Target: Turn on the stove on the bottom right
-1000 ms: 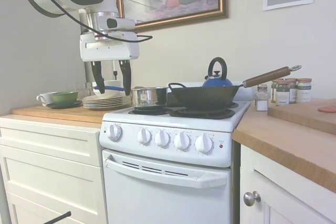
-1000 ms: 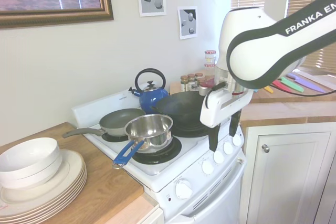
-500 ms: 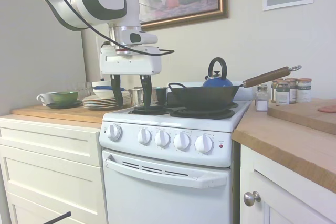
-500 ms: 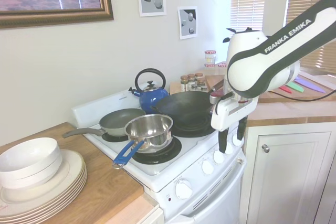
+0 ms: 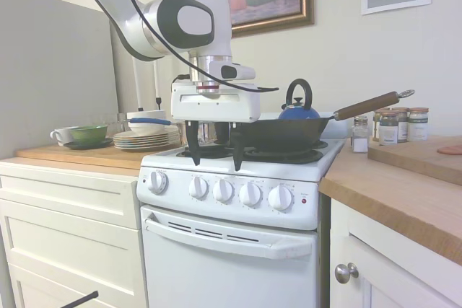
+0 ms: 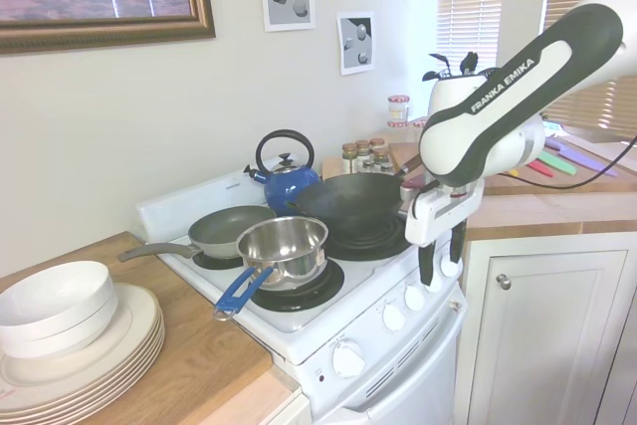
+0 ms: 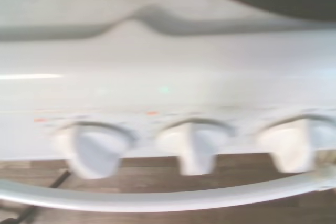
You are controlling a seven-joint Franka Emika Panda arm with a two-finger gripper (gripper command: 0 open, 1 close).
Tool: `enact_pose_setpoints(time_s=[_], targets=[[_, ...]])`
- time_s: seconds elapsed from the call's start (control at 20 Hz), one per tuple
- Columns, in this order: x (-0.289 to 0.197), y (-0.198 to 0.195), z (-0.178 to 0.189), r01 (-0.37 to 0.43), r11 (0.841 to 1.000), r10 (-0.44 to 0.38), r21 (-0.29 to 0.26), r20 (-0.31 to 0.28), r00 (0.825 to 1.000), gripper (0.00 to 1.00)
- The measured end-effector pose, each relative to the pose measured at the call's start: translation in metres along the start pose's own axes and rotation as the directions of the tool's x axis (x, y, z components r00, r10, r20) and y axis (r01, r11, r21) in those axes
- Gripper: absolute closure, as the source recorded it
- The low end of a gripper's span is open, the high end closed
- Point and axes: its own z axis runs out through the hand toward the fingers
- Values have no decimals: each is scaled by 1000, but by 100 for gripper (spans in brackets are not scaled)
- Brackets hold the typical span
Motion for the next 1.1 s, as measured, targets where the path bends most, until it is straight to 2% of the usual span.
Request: enact_pose_setpoints(time_s=[0.4,0.85,1.1], targets=[[28,31,-2,-11,999,9,-45,-34,999,100],[41,25,-4,16,997,-21,-75,-59,998,100],[47,20,-5,5,994,-16,-108,-97,995,100]])
